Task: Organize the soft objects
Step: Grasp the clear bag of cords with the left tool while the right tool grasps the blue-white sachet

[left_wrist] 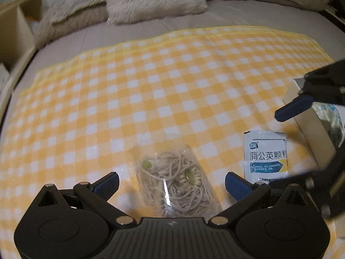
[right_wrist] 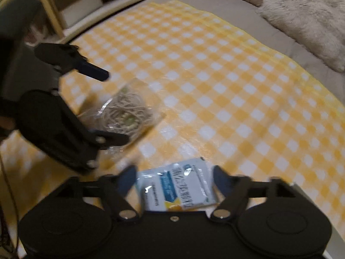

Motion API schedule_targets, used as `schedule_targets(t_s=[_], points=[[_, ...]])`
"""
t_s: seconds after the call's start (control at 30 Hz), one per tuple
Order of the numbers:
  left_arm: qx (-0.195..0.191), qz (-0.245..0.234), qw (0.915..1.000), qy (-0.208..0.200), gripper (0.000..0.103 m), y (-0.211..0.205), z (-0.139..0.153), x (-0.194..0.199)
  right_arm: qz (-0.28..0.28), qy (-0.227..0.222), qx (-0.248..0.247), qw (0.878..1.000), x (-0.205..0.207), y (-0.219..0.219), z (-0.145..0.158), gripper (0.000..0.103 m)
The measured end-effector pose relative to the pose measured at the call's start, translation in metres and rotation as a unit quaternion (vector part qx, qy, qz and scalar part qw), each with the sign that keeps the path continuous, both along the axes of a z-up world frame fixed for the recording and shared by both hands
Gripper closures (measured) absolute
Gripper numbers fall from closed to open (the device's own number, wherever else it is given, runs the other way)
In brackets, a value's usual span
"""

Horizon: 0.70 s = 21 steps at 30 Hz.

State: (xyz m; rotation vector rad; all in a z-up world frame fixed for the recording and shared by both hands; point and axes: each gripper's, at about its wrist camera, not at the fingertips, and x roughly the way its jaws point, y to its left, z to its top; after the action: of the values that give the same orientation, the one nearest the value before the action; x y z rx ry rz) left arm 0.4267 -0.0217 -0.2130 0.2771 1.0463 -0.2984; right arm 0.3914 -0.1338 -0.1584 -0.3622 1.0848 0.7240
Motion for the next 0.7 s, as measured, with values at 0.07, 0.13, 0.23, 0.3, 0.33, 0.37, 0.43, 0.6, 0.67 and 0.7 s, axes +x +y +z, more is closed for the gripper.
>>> schedule_targets(t_s=[0.07,0.13,0.23,0.3,0.33,0.37,0.43,0.6,0.67,0.7], points=[[-0.017,0.01,0.9997,0.017,0.001,-0.001,-0.008,0.002,0.018,-0.008,-0.011,1.0,-0.002,0.003,-0.005,0.011],[-0.022,0.023,0.999,0.033,0.001,-0.001,-0.017,0.007,0.041,-0.013,-0.033,0.999,-0.004,0.008,-0.014,0.006],[-0.013,0.036,0.9983,0.044,0.001,-0.002,-0.027,0.012,0.063,-0.012,-0.055,0.996,-0.005,0.012,-0.026,0.003],[-0.012,0.042,0.998,0.046,0.004,0.0,-0.031,0.015,0.06,-0.018,-0.07,0.996,-0.003,0.013,-0.034,0.003],[-0.013,0.045,0.9978,0.046,0.005,0.001,-0.032,0.016,0.059,-0.02,-0.074,0.995,-0.001,0.013,-0.037,0.003],[-0.016,0.048,0.9977,0.046,0.006,0.002,-0.033,0.017,0.058,-0.021,-0.073,0.995,-0.001,0.013,-0.039,0.002],[-0.017,0.051,0.9975,0.047,0.008,0.005,-0.033,0.018,0.052,-0.02,-0.064,0.996,0.0,0.012,-0.043,0.002],[-0.009,0.057,0.9976,0.04,0.023,0.018,-0.027,0.012,0.03,0.001,-0.054,0.998,-0.001,0.008,-0.047,0.008],[-0.011,0.065,0.9972,0.035,0.033,0.027,-0.018,0.009,0.034,-0.001,-0.055,0.998,-0.004,0.008,-0.043,0.015],[-0.013,0.068,0.997,0.035,0.035,0.03,-0.015,0.009,0.036,-0.003,-0.056,0.998,-0.006,0.007,-0.042,0.019]])
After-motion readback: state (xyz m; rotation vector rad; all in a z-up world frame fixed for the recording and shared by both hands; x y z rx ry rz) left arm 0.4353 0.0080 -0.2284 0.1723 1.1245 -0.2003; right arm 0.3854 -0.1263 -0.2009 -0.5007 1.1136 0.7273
